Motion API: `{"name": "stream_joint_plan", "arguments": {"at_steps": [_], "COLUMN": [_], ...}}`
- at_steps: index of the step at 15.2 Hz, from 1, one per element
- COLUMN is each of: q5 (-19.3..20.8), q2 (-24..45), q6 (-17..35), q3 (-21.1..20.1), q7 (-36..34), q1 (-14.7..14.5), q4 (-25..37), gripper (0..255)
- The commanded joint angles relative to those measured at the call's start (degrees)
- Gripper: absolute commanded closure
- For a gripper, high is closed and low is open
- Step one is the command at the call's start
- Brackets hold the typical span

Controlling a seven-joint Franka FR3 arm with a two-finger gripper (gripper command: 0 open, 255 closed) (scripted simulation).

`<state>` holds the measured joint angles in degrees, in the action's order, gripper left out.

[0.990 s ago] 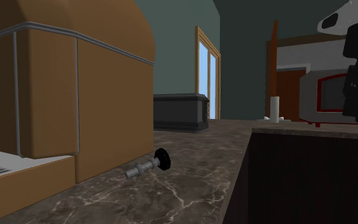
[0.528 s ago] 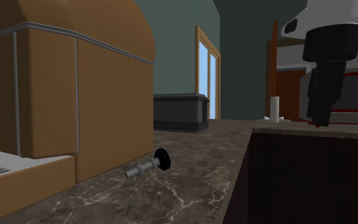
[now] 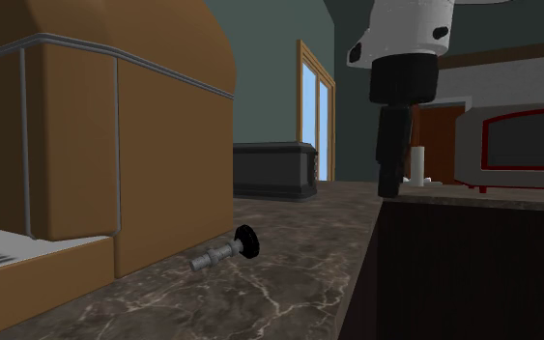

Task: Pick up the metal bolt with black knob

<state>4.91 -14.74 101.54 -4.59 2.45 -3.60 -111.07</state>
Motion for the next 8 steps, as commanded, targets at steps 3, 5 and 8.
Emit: {"name": "stream_joint_plan", "arguments": {"at_steps": [3,5,8], "q5": [1.4,2.4,4.1], "q2": [9.3,14.1,21.5], "q6": [-0.9,-1.8,-3.8], "q3": [-2.1,-2.9,-4.0], "q7": [-2.3,-3.2,-4.5], "q1": [-1.0,-1.6,-2.8], "q4": [9.2,14.3,22.9], "gripper": [0,0,0]}}
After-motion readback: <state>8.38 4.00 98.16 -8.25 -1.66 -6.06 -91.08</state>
